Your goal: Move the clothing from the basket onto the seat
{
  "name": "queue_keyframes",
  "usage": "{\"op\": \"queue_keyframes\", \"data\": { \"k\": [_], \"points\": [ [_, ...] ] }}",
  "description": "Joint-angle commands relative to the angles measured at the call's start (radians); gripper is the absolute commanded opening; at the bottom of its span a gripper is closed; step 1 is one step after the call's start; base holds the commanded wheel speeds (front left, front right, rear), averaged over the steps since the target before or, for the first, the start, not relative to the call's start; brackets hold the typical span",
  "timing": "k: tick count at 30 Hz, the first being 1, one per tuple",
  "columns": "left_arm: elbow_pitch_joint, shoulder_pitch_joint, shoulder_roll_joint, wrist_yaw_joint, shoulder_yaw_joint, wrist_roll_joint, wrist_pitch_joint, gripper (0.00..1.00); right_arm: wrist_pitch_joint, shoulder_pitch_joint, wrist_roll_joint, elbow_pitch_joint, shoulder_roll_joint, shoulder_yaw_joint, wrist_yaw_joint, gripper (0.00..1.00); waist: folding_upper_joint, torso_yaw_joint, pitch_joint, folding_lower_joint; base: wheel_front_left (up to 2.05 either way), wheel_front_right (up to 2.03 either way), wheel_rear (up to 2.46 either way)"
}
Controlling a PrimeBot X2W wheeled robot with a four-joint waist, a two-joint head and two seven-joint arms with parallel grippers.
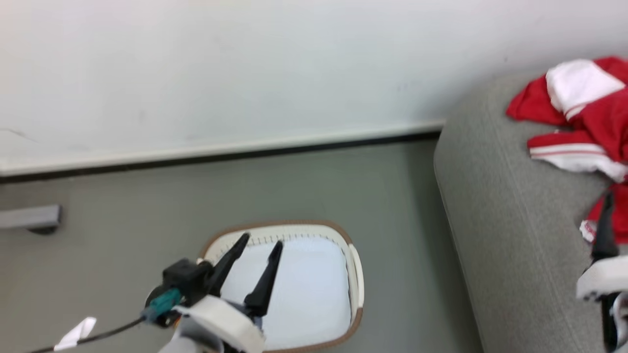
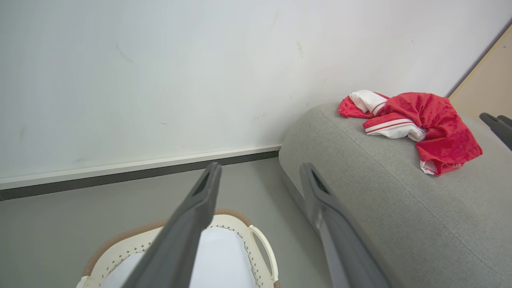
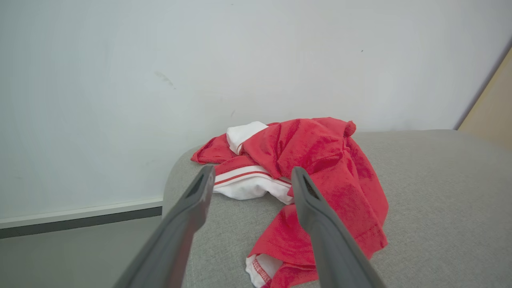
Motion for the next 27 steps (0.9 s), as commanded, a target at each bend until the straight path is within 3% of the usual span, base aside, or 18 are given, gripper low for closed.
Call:
{"op": "queue_keyframes", "data": {
  "k": [1, 8, 13, 20, 27],
  "points": [
    [0.018, 0.042, -0.002, 0.021, 0.022, 0.006, -0.006, 1.0, -0.01, 0.061, 0.017, -0.029, -0.001, 0.041, -0.003, 1.0, 0.0, 0.043, -0.104, 0.0004, 0.0, 0.0, 0.0],
    [0.009, 0.222, -0.037, 0.074, 0.179, 0.065, -0.006, 1.0, -0.018, 0.288, 0.101, -0.181, -0.002, 0.196, -0.003, 1.0, 0.0, 0.095, -0.216, 0.0004, 0.0, 0.0, 0.0],
    [-0.008, 0.315, -0.05, 0.065, 0.275, 0.13, -0.006, 1.0, -0.017, 0.389, 0.181, -0.256, -0.003, 0.262, -0.003, 1.0, 0.0, 0.119, -0.243, 0.0004, 0.0, 0.0, 0.0],
    [-0.011, 0.387, -0.105, -0.006, 0.41, 0.244, -0.006, 1.0, -0.018, 0.492, 0.258, -0.272, -0.003, 0.343, -0.003, 1.0, 0.0, 0.146, -0.266, 0.0004, 0.0, 0.0, 0.0],
    [0.007, 0.406, -0.169, -0.095, 0.495, 0.329, -0.006, 1.0, -0.018, 0.529, 0.263, -0.249, -0.002, 0.377, -0.003, 1.0, 0.0, 0.145, -0.27, 0.0004, 0.0, 0.0, 0.0]
  ]
}}
